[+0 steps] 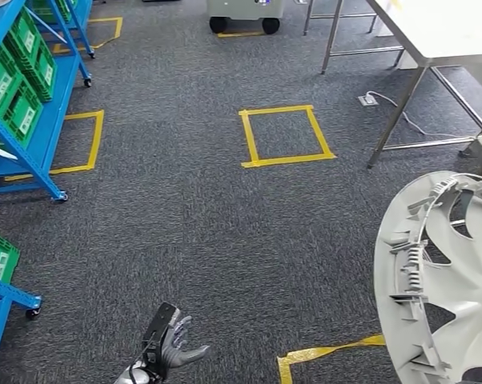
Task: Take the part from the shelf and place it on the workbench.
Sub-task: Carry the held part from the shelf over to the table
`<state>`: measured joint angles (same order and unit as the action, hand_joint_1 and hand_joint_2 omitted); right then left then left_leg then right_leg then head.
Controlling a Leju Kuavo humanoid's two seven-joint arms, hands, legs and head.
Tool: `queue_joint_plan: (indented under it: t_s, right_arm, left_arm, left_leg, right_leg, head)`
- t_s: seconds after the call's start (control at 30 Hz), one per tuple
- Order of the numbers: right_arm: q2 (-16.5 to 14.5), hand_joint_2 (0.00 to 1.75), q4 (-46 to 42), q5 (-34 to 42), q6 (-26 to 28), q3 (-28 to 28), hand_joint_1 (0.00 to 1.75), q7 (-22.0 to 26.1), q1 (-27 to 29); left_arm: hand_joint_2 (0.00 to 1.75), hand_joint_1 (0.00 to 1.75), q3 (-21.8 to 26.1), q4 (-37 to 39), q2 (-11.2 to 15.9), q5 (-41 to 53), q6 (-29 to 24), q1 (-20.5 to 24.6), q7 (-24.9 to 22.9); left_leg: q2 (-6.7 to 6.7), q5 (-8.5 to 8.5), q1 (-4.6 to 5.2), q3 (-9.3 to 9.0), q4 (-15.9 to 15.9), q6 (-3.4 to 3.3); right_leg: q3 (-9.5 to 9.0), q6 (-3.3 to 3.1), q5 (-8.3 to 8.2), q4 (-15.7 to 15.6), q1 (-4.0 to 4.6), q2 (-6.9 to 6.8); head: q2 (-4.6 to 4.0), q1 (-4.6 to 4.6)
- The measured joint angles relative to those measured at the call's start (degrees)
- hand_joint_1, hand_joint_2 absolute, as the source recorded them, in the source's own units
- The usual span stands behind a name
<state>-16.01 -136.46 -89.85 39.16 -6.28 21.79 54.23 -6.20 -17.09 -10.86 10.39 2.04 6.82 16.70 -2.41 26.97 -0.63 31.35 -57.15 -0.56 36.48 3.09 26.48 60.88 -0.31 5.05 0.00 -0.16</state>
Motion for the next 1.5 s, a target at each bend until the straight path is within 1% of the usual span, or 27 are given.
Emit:
queue_joint_plan:
  t_s: [0.07,0.13,0.17,0.23,0.3,0.37,0.43,0.5,0.6,0.63,0.67,0.7,0.73,0.8,0.87,0.93,0.97,1.03,1.1,1.17,1.2,1.23,1.3,1.37,1.43,1.47,1.5]
  right_arm:
    - [0.4,1.75,-0.02,-0.01,-0.03,-0.21,1.75,-0.82,-0.25]
    - [0.86,1.75,-0.02,-0.01,-0.16,-0.38,1.75,-1.29,-0.43]
    - [1.04,1.75,-0.02,-0.01,-0.25,-0.47,1.75,-1.42,-0.42]
    - [1.31,1.75,-0.02,0.0,-0.34,-0.59,1.75,-1.52,-0.37]
    - [1.53,1.75,-0.02,0.0,-0.31,-0.63,1.75,-1.6,-0.43]
    - [1.7,1.75,-0.07,-0.01,-0.28,-0.68,1.75,-1.69,-0.55]
    - [1.78,1.75,-0.11,-0.02,-0.28,-0.73,1.75,-1.76,-0.55]
    - [1.81,1.75,-0.17,-0.01,-0.28,-0.84,1.75,-1.81,-0.53]
    - [1.85,1.75,-0.2,0.0,-0.32,-0.95,1.75,-1.91,-0.65]
    - [1.86,1.75,-0.2,0.0,-0.34,-0.95,1.75,-1.95,-0.7]
    - [1.87,1.75,-0.19,0.0,-0.36,-0.96,1.75,-2.0,-0.77]
    - [1.88,1.75,-0.19,0.0,-0.37,-0.96,1.75,-2.05,-0.84]
    - [1.89,1.75,-0.19,0.0,-0.42,-0.96,1.75,-2.08,-0.93]
    - [1.95,1.75,-0.19,-0.01,-0.69,-0.95,1.75,-2.16,-1.15]
    - [2.1,1.75,-0.18,-0.02,-1.07,-0.95,1.75,-2.23,-1.35]
    - [2.28,1.75,-0.1,-0.03,-1.36,-0.91,1.75,-2.25,-1.45]
    - [2.35,1.75,-0.05,-0.02,-1.47,-0.89,1.75,-2.25,-1.46]
    - [2.52,1.75,0.05,-0.01,-1.53,-0.86,1.75,-2.31,-1.72]
    - [2.73,1.75,0.22,-0.01,-1.55,-0.86,1.75,-2.51,-2.32]
    - [2.92,1.75,0.5,-0.02,-1.67,-0.82,1.75,-2.76,-2.73]
    - [2.97,1.75,0.65,-0.02,-1.72,-0.79,1.75,-2.84,-2.77]
    - [3.01,1.75,0.78,-0.02,-1.73,-0.75,1.75,-2.87,-2.76]
    - [3.03,1.75,0.98,-0.02,-1.67,-0.69,1.75,-2.77,-2.83]
    - [3.04,1.75,1.11,-0.02,-1.62,-0.61,1.75,-2.57,-3.06]
    - [3.04,1.75,1.15,-0.02,-1.62,-0.49,1.75,-2.35,-3.16]
    - [3.04,1.75,1.15,-0.02,-1.61,-0.45,1.75,-2.25,-3.06]
    - [3.04,1.75,1.14,-0.02,-1.61,-0.43,1.75,-2.19,-2.96]
  left_arm:
    - [1.75,0.0,0.02,0.0,0.06,-0.3,-0.16,-0.23,0.06]
    - [1.75,0.0,0.11,0.0,0.24,-0.79,-0.34,-0.57,0.06]
    - [1.75,0.0,0.16,0.0,0.29,-1.06,-0.41,-0.65,0.07]
    - [1.75,0.0,0.24,0.0,0.29,-1.4,-0.51,-0.68,0.1]
    - [1.75,0.0,0.28,0.0,0.33,-1.5,-0.6,-0.67,0.14]
    - [1.75,0.0,0.31,0.0,0.37,-1.52,-0.67,-0.64,0.21]
    - [1.75,0.0,0.32,-0.01,0.31,-1.52,-0.7,-0.57,0.28]
    - [1.75,0.0,0.32,-0.03,0.25,-1.51,-0.73,-0.49,0.37]
    - [1.75,0.0,0.32,-0.04,0.32,-1.5,-0.78,-0.81,0.45]
    - [1.75,0.0,0.32,-0.04,0.37,-1.5,-0.8,-1.01,0.45]
    - [1.75,0.0,0.33,-0.04,0.43,-1.5,-0.82,-1.14,0.45]
    - [1.75,0.0,0.33,-0.04,0.46,-1.5,-0.83,-1.19,0.45]
    - [1.75,0.0,0.34,-0.04,0.49,-1.49,-0.84,-1.17,0.45]
    - [1.75,0.0,0.33,-0.04,0.51,-1.49,-0.89,-1.09,0.45]
    - [1.75,0.0,0.32,-0.04,0.52,-1.51,-0.97,-1.07,0.44]
    - [1.75,0.0,0.33,-0.07,0.5,-1.58,-1.01,-1.02,0.43]
    - [1.75,0.0,0.34,-0.09,0.47,-1.63,-1.01,-0.95,0.43]
    - [1.75,0.0,0.36,-0.13,0.4,-1.75,-1.01,-0.86,0.43]
    - [1.75,0.0,0.37,-0.13,0.44,-1.79,-1.01,-1.03,0.29]
    - [1.75,0.0,0.37,-0.13,0.57,-1.69,-1.01,-1.16,0.05]
    - [1.75,0.0,0.36,-0.13,0.61,-1.63,-1.01,-1.15,-0.06]
    - [1.75,0.0,0.33,-0.13,0.63,-1.56,-1.01,-1.13,-0.15]
    - [1.75,0.0,0.3,-0.13,0.63,-1.52,-1.0,-1.08,-0.34]
    - [1.75,0.0,0.26,-0.13,0.66,-1.49,-0.92,-0.89,-0.55]
    - [1.75,0.0,0.16,-0.13,0.62,-1.44,-0.84,-0.6,-0.72]
    - [1.75,0.0,0.12,-0.15,0.56,-1.41,-0.81,-0.46,-0.76]
    - [1.75,0.0,0.08,-0.16,0.52,-1.38,-0.81,-0.32,-0.77]
  left_leg:
    - [1.63,0.07,0.17,-0.08,0.08,-0.42]
    - [3.45,0.21,0.28,-0.15,0.07,-0.52]
    - [4.32,0.3,0.29,-0.22,0.07,-0.5]
    - [5.77,0.59,0.28,-0.56,0.07,-0.3]
    - [6.82,1.03,0.5,-1.06,0.01,0.21]
    - [7.71,1.31,0.73,-1.51,-0.01,0.81]
    - [8.52,1.47,0.61,-1.74,0.04,1.38]
    - [7.03,2.86,0.39,-1.16,-1.57,1.95]
    - [3.28,7.96,0.29,3.86,-11.96,2.2]
    - [2.88,8.86,0.29,5.65,-15.18,2.16]
    - [2.68,8.59,0.29,6.65,-16.58,2.08]
    - [2.5,7.16,0.28,6.55,-15.64,1.97]
    - [2.13,4.98,0.23,5.41,-12.73,1.87]
    - [-0.2,1.2,-0.11,2.09,-5.02,1.81]
    - [-1.91,0.19,-0.29,0.38,-1.01,1.7]
    - [-1.08,0.14,-0.18,0.26,-0.59,1.15]
    - [-0.45,0.02,-0.16,0.24,-0.49,0.75]
    - [0.96,-0.16,-0.19,0.21,-0.3,0.07]
    - [2.51,-0.07,0.12,0.21,-0.31,-0.28]
    - [4.26,0.05,0.31,0.15,-0.32,-0.39]
    - [5.04,0.14,0.33,0.06,-0.32,-0.39]
    - [5.78,0.27,0.34,-0.11,-0.33,-0.31]
    - [7.03,0.64,0.5,-0.61,-0.34,0.09]
    - [7.97,0.92,0.77,-1.06,-0.35,0.65]
    - [8.91,0.98,0.77,-1.36,-0.24,1.21]
    - [8.83,1.17,0.63,-1.46,-0.3,1.57]
    - [7.94,1.82,0.5,-1.29,-0.94,1.9]
  right_leg:
    - [3.18,0.36,3.63,6.7,0.12,-3.75]
    - [6.19,0.69,6.05,13.12,0.0,-4.58]
    - [6.36,0.8,5.78,13.72,-0.06,-4.71]
    - [3.14,0.88,2.66,8.31,-0.19,-5.58]
    - [-1.3,0.65,0.13,0.77,-0.08,-7.82]
    - [-3.02,0.08,-0.38,-2.05,0.17,-8.59]
    - [-2.9,-0.64,-0.6,-2.09,0.22,-7.24]
    - [-2.84,-1.28,-0.83,-2.26,0.01,-6.03]
    - [-2.78,-1.88,-0.98,-2.34,-0.19,-4.03]
    - [-2.76,-1.96,-0.99,-2.33,-0.18,-3.21]
    - [-2.76,-1.97,-1.01,-2.33,-0.17,-2.35]
    - [-2.78,-1.95,-1.03,-2.33,-0.19,-1.49]
    - [-2.83,-1.88,-1.07,-2.32,-0.24,-0.65]
    - [-2.75,-1.53,-1.14,-2.16,-0.25,0.89]
    - [-2.38,-0.9,-1.3,-2.12,-0.24,2.2]
    - [-1.76,-0.14,-1.62,-2.47,-0.43,3.35]
    - [-1.45,0.15,-1.49,-2.31,-0.46,2.98]
    - [0.14,0.53,0.62,0.85,-0.31,-0.05]
    - [3.66,0.8,4.64,8.42,-0.2,-3.61]
    - [6.14,0.97,6.58,14.0,-0.24,-4.64]
    - [5.77,0.99,5.93,13.64,-0.24,-4.8]
    - [4.08,0.95,4.31,10.76,-0.24,-5.21]
    - [-0.65,0.73,0.96,2.58,-0.16,-7.38]
    - [-3.16,0.2,-0.36,-1.7,0.01,-8.75]
    - [-3.13,-0.5,-0.49,-1.97,0.19,-7.8]
    - [-3.08,-0.84,-0.61,-2.08,0.14,-7.15]
    - [-3.07,-1.21,-0.76,-2.22,0.02,-6.51]
  head:
    - [0.0,0.23]
    - [-0.01,0.22]
    - [-0.01,0.22]
    - [0.0,0.23]
    - [-0.01,0.21]
    - [-0.01,0.12]
    - [-0.01,0.07]
    - [-0.01,0.0]
    - [-0.01,-0.14]
    - [-0.01,-0.15]
    - [-0.01,-0.15]
    - [-0.01,-0.14]
    - [-0.01,-0.15]
    - [-0.01,-0.15]
    - [-0.01,-0.15]
    - [0.0,-0.14]
    - [0.0,-0.13]
    - [-0.01,0.2]
    - [-0.01,0.47]
    - [-0.01,0.47]
    - [-0.01,0.48]
    - [-0.01,0.49]
    - [-0.01,0.47]
    - [-0.01,0.37]
    - [-0.01,0.33]
    - [-0.02,0.34]
    - [-0.01,0.23]
